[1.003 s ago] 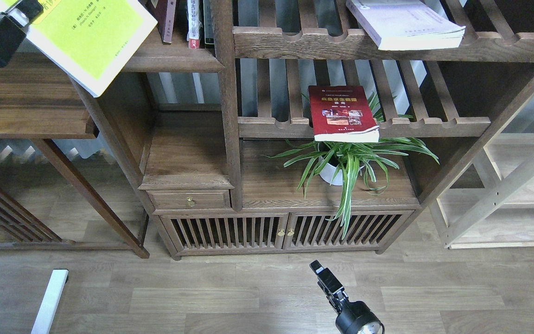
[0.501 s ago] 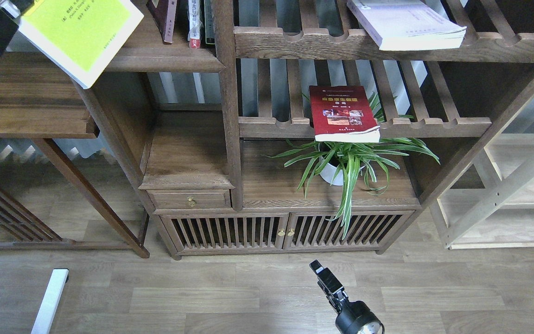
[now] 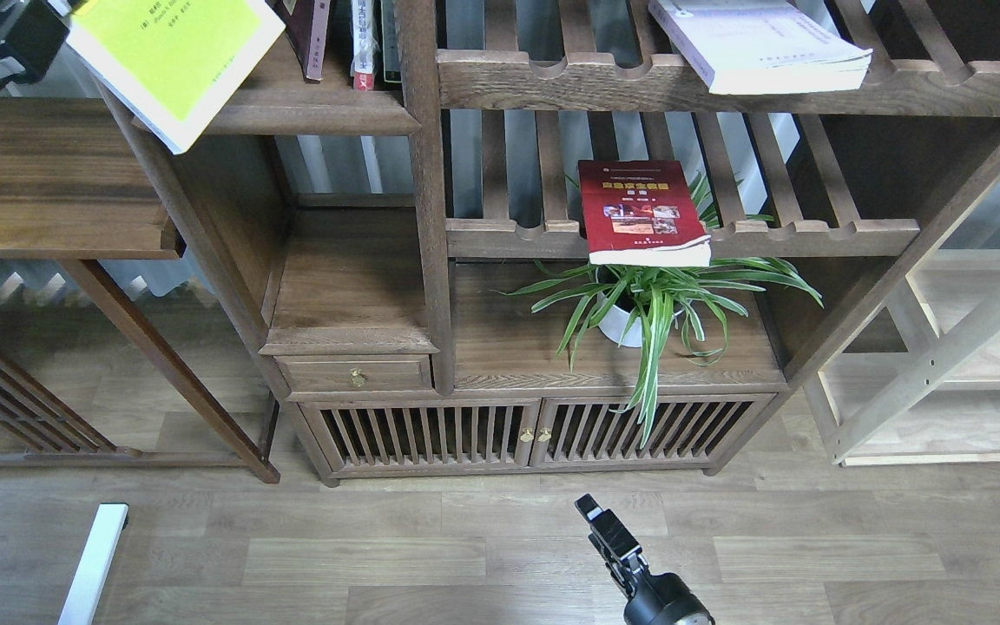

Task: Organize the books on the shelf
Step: 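Push the yellow-green book onto the top shelf with the left gripper, then release the yellow-green book and withdraw the left gripper downward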

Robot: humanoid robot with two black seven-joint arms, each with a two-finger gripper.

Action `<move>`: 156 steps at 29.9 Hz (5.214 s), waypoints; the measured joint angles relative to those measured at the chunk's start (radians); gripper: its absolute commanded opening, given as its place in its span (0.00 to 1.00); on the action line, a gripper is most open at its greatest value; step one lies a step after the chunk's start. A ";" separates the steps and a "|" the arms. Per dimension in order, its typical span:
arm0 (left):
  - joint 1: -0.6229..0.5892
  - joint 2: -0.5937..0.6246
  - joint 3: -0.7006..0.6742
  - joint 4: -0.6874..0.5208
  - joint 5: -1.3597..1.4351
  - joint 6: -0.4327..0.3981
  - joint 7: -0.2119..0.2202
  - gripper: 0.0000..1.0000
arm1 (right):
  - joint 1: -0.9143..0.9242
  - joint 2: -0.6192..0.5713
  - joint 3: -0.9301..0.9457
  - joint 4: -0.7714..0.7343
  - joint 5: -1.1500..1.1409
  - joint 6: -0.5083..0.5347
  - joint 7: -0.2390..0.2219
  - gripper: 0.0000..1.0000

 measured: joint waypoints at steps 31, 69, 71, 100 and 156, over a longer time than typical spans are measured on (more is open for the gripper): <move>-0.225 -0.008 0.210 0.190 0.072 0.103 0.000 0.00 | -0.060 0.000 -0.009 -0.008 0.004 0.000 0.005 0.99; -0.281 0.012 0.312 0.235 0.082 0.140 -0.234 0.00 | -0.122 0.000 -0.014 -0.003 0.003 0.000 0.003 0.99; -0.293 0.010 0.331 0.242 0.092 0.151 -0.260 0.00 | -0.126 0.000 -0.014 -0.003 0.003 0.000 0.003 0.99; -0.309 -0.021 0.399 0.359 0.115 0.158 -0.452 0.00 | -0.205 0.000 -0.006 0.004 0.004 0.000 0.006 0.99; -0.404 -0.201 0.484 0.414 0.102 0.237 -0.457 0.45 | -0.217 0.000 -0.014 -0.007 0.010 0.000 0.007 0.99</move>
